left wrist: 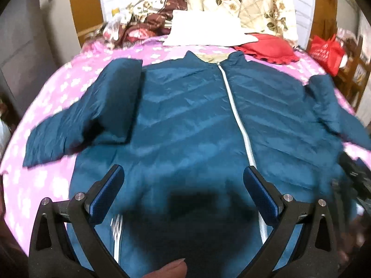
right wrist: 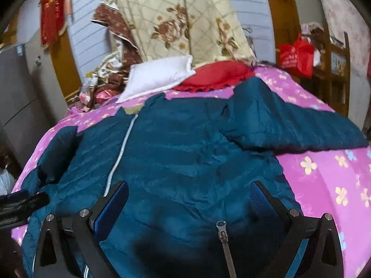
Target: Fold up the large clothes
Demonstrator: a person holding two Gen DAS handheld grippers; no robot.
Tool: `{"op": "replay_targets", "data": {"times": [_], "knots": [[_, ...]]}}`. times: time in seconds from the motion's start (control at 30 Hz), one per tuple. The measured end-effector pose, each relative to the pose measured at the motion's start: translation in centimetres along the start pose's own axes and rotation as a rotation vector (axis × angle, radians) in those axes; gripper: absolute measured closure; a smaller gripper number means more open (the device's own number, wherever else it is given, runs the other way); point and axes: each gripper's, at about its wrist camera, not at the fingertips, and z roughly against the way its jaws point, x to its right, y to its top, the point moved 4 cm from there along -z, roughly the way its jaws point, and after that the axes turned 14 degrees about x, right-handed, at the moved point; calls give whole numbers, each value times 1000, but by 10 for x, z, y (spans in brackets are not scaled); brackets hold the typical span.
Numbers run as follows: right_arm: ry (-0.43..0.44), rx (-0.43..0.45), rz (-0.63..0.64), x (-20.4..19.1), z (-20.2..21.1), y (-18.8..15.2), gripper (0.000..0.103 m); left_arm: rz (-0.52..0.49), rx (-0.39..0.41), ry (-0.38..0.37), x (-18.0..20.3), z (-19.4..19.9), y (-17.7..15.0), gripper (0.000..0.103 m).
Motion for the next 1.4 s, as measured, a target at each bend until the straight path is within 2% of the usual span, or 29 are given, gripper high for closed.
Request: {"op": "replay_targets", "data": {"times": [0.13, 0.17, 0.23, 0.47, 0.6, 1.1, 1.23, 1.27, 1.33, 1.4], "knots": [[3, -87, 17, -6, -18, -17, 0, 18, -82, 33, -6, -35, -24, 0], [4, -96, 27, -8, -17, -22, 0, 31, -130, 31, -9, -44, -31, 0], [0, -124, 56, -12, -22, -29, 0, 62, -160, 0, -10, -51, -32, 0], [-15, -202, 55, -9, -35, -45, 0, 70, -154, 15, -8, -55, -41, 0], [-22, -218, 70, -11, -37, -49, 0, 95, -145, -3, -10, -56, -43, 0], [-18, -285, 138, -14, -46, -63, 0, 83, -141, 4, -10, -55, -44, 0], [11, -305, 157, -15, -40, -58, 0, 82, -144, -4, -10, -55, -43, 0], [26, -295, 163, -15, -30, -52, 1, 89, -140, -9, -10, -54, -43, 0], [41, -220, 174, -16, -6, -38, 1, 91, -127, -19, -10, -51, -41, 0], [71, -114, 214, -14, 28, -25, 0, 110, -70, -15, -13, -38, -34, 0]]}}
